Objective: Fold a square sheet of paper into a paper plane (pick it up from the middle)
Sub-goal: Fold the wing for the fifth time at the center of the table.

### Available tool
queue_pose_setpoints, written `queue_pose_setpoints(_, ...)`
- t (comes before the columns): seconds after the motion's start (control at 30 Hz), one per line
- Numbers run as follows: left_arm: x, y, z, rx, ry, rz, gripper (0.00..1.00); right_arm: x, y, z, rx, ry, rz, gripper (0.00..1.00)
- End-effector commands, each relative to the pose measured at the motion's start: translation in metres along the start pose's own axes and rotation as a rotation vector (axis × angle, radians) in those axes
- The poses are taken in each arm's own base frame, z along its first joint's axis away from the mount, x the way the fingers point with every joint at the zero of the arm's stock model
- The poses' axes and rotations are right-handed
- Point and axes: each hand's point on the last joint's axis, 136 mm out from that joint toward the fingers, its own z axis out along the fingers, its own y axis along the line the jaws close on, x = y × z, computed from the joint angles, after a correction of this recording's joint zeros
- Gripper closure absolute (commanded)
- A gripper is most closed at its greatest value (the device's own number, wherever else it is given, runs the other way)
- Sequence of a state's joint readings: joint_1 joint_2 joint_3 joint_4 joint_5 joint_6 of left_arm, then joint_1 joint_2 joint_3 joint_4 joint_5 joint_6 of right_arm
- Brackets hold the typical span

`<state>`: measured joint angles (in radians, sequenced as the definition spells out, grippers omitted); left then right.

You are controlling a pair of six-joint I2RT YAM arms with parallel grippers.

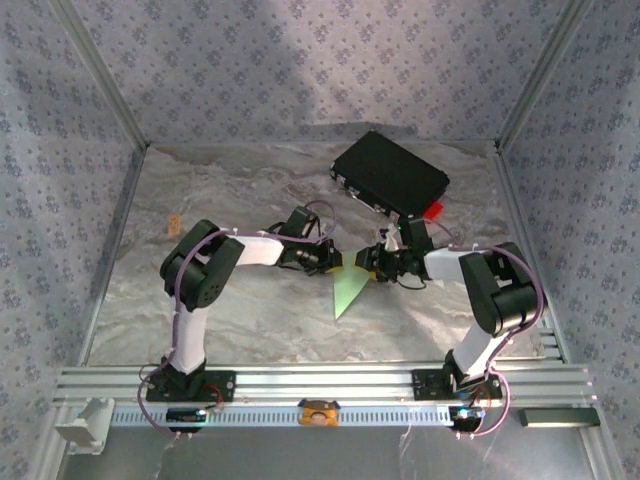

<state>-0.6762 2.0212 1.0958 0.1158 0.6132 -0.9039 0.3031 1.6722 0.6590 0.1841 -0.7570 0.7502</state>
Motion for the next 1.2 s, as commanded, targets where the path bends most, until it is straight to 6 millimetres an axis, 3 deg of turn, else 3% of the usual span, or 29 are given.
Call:
queue_pose_setpoints(0.0, 0.007, 0.008, -0.001, -0.030, 0.019, -0.031, 0.92, -0.004, 0.002, 0.000, -0.013, 0.014, -0.020, 0.62)
queue_pose_setpoints(0.4, 0.008, 0.009, -0.002, -0.032, 0.021, -0.029, 0.92, -0.006, -0.010, -0.002, 0.011, 0.012, -0.004, 0.74)
queue_pose_setpoints(0.77, 0.009, 0.009, -0.003, -0.033, 0.022, -0.023, 0.92, -0.009, -0.013, -0.006, 0.009, 0.007, -0.002, 0.78)
queue_pose_setpoints(0.97, 0.008, 0.005, -0.003, -0.018, 0.026, -0.016, 0.91, -0.008, -0.014, -0.006, 0.004, 0.018, 0.007, 0.89)
queue_pose_setpoints(1.17, 0.000, -0.015, -0.021, -0.002, -0.039, 0.052, 0.74, -0.008, -0.006, -0.014, 0.002, -0.021, 0.018, 0.98)
